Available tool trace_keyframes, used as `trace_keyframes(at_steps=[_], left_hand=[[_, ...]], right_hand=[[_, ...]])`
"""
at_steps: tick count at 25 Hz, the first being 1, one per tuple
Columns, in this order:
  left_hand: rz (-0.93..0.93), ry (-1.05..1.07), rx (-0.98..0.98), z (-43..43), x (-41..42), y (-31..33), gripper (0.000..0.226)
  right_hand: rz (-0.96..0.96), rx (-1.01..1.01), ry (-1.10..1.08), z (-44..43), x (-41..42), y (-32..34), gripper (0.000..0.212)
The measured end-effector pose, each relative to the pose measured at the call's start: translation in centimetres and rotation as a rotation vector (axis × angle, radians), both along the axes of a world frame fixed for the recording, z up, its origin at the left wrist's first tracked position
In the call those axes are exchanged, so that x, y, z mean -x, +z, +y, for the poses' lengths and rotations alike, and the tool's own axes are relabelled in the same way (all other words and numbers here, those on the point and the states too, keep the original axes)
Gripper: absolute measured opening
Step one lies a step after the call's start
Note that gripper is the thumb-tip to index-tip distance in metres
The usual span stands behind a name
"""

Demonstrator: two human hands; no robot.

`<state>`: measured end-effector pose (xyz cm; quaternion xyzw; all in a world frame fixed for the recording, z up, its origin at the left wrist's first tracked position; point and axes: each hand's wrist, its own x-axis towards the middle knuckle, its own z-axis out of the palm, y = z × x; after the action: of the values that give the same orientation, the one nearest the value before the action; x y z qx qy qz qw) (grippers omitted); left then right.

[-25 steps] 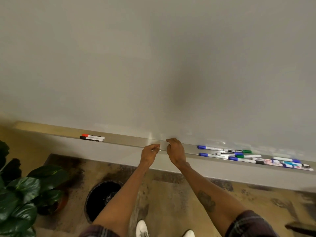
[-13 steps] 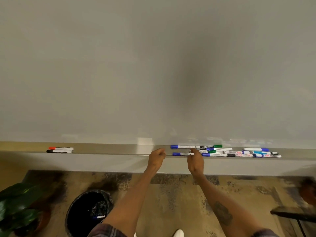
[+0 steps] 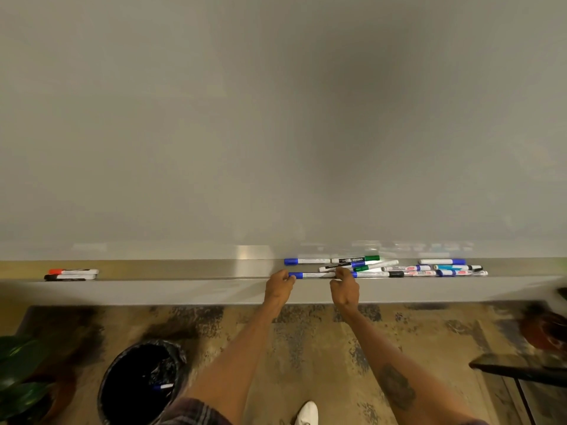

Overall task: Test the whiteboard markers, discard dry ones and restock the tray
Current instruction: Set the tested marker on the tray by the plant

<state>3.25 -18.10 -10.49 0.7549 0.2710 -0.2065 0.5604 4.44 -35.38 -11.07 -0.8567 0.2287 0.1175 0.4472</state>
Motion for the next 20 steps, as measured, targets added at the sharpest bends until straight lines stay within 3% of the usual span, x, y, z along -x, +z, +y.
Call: trace_keyframes(at_steps=[6,10,12,17,20], left_hand=[[-0.035,0.066,0.062,0.9,0.4,1.2,0.007],[-0.166,0.072,-0.107,2.3,0.5,2.6,0.014],[-0.218,0.175,-0.125,2.8,0.7,3.5,0.018],[-0.340,0.505,0.108,3.9,0.7,6.9,0.015],[-0.432,0.576,0.224,4.7,0.4,10.2,0.012]], right_hand=[[-0.042,-0.006,-0.027,0.7,0.2,0.8,0.032],[-0.156,-0.040,-0.032,2.4,0.9,2.6,0.028],[-0.207,-0.094,-0.042,3.3,1.3,3.5,0.027],[-0.341,-0.210,0.022,5.3,2.8,5.9,0.021],[-0.389,-0.226,0.074,6.8,3.7,7.1,0.016]])
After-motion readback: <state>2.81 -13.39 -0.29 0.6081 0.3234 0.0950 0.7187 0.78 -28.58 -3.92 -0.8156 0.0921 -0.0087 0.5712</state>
